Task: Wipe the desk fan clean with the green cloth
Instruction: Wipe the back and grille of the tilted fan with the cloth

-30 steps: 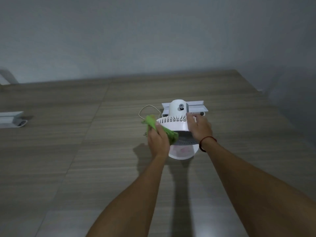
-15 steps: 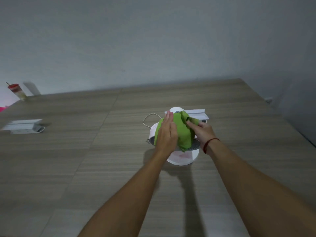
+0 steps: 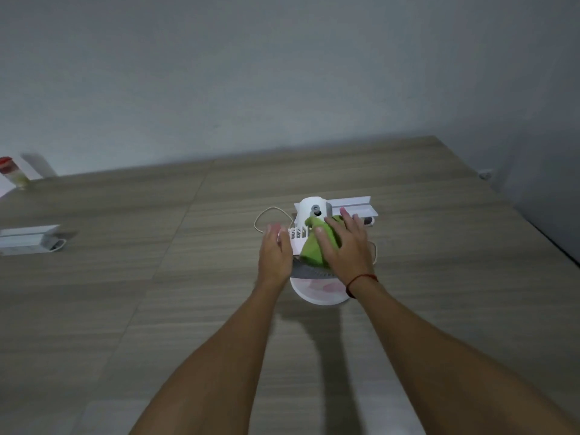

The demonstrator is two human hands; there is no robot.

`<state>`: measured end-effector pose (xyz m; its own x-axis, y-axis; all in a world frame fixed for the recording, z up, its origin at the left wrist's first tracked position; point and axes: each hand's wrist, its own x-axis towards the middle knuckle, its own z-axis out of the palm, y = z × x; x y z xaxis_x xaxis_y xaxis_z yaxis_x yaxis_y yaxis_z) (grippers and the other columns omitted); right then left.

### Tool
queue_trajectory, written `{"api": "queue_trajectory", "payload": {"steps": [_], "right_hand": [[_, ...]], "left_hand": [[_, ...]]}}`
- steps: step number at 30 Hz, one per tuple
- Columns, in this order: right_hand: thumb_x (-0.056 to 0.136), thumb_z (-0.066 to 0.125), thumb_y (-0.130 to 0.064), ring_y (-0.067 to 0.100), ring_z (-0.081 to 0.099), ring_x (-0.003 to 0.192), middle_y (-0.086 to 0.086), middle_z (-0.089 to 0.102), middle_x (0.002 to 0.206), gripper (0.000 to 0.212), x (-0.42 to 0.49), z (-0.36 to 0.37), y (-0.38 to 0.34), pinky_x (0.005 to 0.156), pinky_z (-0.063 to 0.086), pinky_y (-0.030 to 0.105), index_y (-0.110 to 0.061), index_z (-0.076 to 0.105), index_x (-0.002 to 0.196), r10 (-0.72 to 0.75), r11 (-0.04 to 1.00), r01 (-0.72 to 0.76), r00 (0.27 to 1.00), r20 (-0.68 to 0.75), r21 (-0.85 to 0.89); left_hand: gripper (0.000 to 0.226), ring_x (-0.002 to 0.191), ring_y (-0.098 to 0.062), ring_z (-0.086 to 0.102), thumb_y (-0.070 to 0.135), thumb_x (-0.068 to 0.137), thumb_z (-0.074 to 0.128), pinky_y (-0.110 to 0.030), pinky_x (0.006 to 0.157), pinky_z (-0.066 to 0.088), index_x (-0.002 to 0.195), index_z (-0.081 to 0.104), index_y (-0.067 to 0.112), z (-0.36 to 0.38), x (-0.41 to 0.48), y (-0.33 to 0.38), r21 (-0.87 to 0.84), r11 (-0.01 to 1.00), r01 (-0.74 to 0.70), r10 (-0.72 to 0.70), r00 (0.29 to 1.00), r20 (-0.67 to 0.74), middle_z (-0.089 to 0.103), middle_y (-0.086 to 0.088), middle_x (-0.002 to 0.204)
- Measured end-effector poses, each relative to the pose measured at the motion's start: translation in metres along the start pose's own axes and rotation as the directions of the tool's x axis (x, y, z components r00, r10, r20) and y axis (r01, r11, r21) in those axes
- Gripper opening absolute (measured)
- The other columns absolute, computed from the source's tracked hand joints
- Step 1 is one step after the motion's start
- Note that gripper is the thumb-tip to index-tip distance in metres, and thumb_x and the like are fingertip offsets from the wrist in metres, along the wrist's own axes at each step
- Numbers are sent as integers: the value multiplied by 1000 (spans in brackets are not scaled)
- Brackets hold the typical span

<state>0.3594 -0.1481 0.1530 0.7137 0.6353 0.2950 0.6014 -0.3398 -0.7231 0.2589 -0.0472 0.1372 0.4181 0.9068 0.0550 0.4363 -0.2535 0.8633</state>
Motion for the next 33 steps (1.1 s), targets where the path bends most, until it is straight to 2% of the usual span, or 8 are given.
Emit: {"api": "queue_trajectory", "payload": {"steps": [4,9,11,14,19,24,29,33], "right_hand": [[96,37,-41,28,50,125,9,56,135,46,11,7,15,103,44,42,-13,59,125,347,891,-276,926,-151,360],[88,55,-33,26,62,81,10,66,105,40,21,2,52,69,51,33,-3,63,113,821,172,-696,492,289,697],[86,56,-35,27,62,80,10,66,99,35,23,2,54,69,50,33,-7,65,105,803,217,-705,522,287,676],[89,47,-49,25,58,77,5,63,78,40,27,3,28,71,46,32,-15,63,75,674,591,-522,738,-21,615],[97,43,-31,28,48,129,12,62,128,36,31,9,5,104,41,43,-13,63,121,185,975,-152,959,-214,160],[94,46,-33,24,53,76,11,60,76,32,39,-5,30,62,38,29,-11,63,79,540,740,-433,839,-71,514],[91,53,-24,25,58,86,15,64,112,38,42,1,72,77,47,34,1,61,118,754,304,-720,582,304,624],[91,53,-22,26,59,77,12,64,115,35,45,5,79,71,49,35,0,61,116,732,268,-733,577,362,625]], "left_hand": [[69,131,-44,41,49,90,23,-55,108,35,122,52,-5,8,0,10,0,1000,-2,2,1000,-7,46,-30,136],[65,128,-41,43,45,92,23,-53,107,36,118,54,-6,14,5,8,-23,999,-23,23,1000,-12,49,-28,132],[53,116,-39,49,37,95,26,-52,102,39,107,55,-5,11,8,10,-19,999,-35,35,999,-16,56,-23,117],[40,113,-42,48,26,100,29,-52,102,37,97,54,-6,11,13,10,-30,999,-33,33,999,-21,55,-26,111],[32,123,-46,45,17,102,32,-54,105,36,99,56,-5,17,12,16,-62,998,-28,23,997,-76,56,-27,113],[39,134,-29,44,26,100,40,-40,112,35,130,53,5,21,9,20,-151,988,29,-49,990,-134,53,-12,138],[46,145,-21,32,29,101,39,-40,119,26,142,44,8,20,10,13,-152,988,2,-24,989,-143,41,-8,152],[48,147,-21,28,30,102,38,-38,120,24,144,42,6,18,10,13,-124,992,-6,-10,991,-134,38,-9,154]]}}
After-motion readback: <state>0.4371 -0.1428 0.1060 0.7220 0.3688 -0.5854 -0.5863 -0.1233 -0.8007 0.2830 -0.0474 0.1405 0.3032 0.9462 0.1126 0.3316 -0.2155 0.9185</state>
